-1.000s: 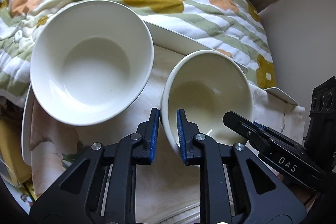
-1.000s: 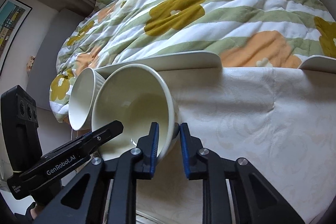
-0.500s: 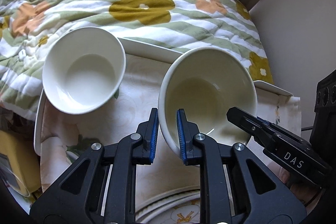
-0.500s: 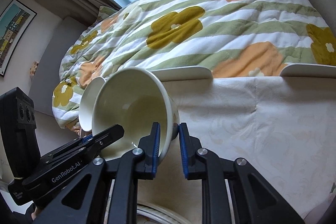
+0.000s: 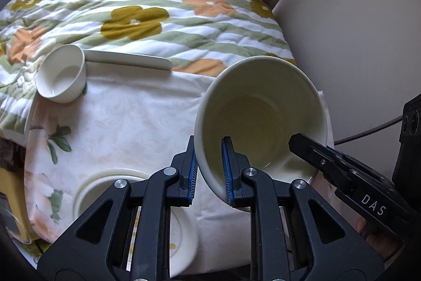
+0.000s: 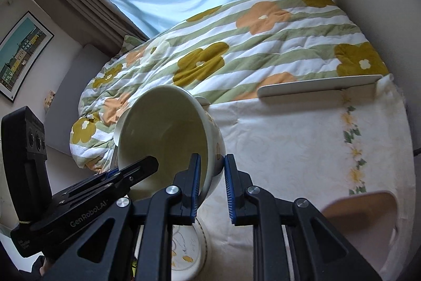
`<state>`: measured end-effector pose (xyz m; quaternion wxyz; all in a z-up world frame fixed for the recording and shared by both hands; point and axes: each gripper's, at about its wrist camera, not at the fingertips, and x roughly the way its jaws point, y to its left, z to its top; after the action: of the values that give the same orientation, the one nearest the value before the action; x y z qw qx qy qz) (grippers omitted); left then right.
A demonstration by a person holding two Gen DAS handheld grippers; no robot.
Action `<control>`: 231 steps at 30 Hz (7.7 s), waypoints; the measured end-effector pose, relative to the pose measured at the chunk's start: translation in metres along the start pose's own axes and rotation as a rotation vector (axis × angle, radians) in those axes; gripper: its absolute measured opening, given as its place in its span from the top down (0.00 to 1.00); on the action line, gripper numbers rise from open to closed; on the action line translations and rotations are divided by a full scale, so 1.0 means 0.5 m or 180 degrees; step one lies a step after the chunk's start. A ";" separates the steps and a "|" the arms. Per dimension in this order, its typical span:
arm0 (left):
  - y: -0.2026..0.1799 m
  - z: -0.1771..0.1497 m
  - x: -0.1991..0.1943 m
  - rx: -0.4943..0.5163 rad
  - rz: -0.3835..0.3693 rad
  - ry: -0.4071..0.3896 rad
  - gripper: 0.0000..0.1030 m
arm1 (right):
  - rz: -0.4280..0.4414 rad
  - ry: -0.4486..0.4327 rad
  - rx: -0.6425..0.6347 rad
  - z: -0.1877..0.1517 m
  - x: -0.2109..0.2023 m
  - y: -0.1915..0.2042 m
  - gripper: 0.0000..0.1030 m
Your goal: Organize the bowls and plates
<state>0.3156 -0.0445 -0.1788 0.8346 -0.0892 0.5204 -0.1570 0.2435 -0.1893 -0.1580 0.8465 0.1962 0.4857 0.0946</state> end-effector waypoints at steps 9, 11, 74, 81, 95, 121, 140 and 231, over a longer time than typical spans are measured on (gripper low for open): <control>-0.201 -0.101 0.008 0.0233 -0.0162 0.0093 0.85 | -0.0175 -0.0148 0.0102 -0.070 -0.163 -0.153 0.84; -0.232 -0.121 0.020 0.0318 -0.0165 0.0150 0.85 | -0.0211 -0.0145 0.0152 -0.086 -0.181 -0.184 0.84; -0.383 -0.215 0.143 0.1639 0.0617 0.0412 0.79 | -0.0554 0.0007 0.0771 -0.226 -0.170 -0.334 0.84; -0.314 -0.162 -0.027 0.1033 0.0510 -0.0182 0.79 | -0.0331 -0.0225 0.0104 -0.172 -0.225 -0.245 0.84; -0.015 -0.124 -0.284 -0.0239 0.1080 -0.1095 0.00 | 0.0551 -0.0373 -0.1047 -0.024 -0.154 0.050 0.09; 0.592 0.065 0.067 -0.1801 0.0520 -0.0281 0.32 | 0.0736 0.1095 -0.1035 0.139 0.530 0.326 0.39; 0.626 0.089 0.118 -0.1701 0.0526 -0.0224 0.80 | 0.0578 0.1199 -0.0977 0.131 0.624 0.346 0.82; -0.377 -0.255 0.184 0.1279 0.0689 0.0631 0.80 | -0.0639 0.0290 0.0263 -0.219 -0.107 -0.332 0.82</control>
<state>0.2071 -0.2515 -0.2535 0.7924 0.1505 0.5646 -0.1750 0.1172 -0.3320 -0.2360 0.8200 0.1769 0.5443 -0.0019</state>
